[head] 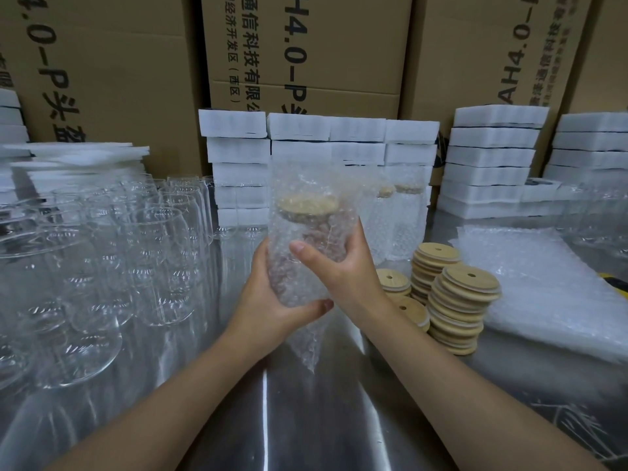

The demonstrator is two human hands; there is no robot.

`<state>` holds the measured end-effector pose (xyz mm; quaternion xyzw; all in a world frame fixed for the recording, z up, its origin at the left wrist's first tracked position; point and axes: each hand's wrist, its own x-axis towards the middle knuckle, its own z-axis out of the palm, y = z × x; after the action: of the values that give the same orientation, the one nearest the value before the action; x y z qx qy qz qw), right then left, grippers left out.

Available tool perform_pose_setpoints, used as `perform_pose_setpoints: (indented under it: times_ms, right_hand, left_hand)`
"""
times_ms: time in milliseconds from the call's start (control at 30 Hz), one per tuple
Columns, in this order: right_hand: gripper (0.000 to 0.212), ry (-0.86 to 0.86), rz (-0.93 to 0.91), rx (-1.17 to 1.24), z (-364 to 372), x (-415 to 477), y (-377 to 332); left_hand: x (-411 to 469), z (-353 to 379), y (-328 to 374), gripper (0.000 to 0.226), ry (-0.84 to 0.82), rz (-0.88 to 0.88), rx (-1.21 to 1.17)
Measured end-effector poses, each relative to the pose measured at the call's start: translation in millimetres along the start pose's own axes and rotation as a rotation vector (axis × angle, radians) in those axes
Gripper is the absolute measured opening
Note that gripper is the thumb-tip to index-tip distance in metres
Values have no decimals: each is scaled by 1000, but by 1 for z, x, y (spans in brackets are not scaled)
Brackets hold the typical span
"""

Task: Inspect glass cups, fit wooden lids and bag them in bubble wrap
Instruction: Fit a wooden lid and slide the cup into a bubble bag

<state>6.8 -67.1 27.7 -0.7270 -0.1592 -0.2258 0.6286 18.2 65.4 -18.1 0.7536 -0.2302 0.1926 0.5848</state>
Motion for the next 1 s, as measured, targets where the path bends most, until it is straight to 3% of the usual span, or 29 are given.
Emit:
perform_pose_setpoints:
  times_ms: [233, 433, 633, 767, 867, 933, 1000]
  right_hand:
    - [87, -47, -24, -1, 2, -5, -4]
    - [106, -131, -5, -151, 10, -7, 2]
    - [90, -271, 143, -303, 23, -9, 22]
    - [109, -194, 130, -278, 21, -9, 18]
    - [122, -31, -4, -254, 11, -5, 2]
    - [121, 21, -102, -327, -1, 0, -11]
    - [112, -39, -103, -415, -13, 7, -23]
  left_hand:
    - [-2, 1, 2, 116, 76, -15, -65]
    - [6, 2, 2, 106, 232, 4, -150]
    - [11, -9, -5, 108, 387, -101, -88]
    - [12, -11, -6, 114, 303, -125, -45]
    - [8, -5, 0, 117, 176, -33, 8]
    - [4, -1, 2, 114, 104, 64, 159]
    - [3, 0, 3, 111, 49, 93, 221]
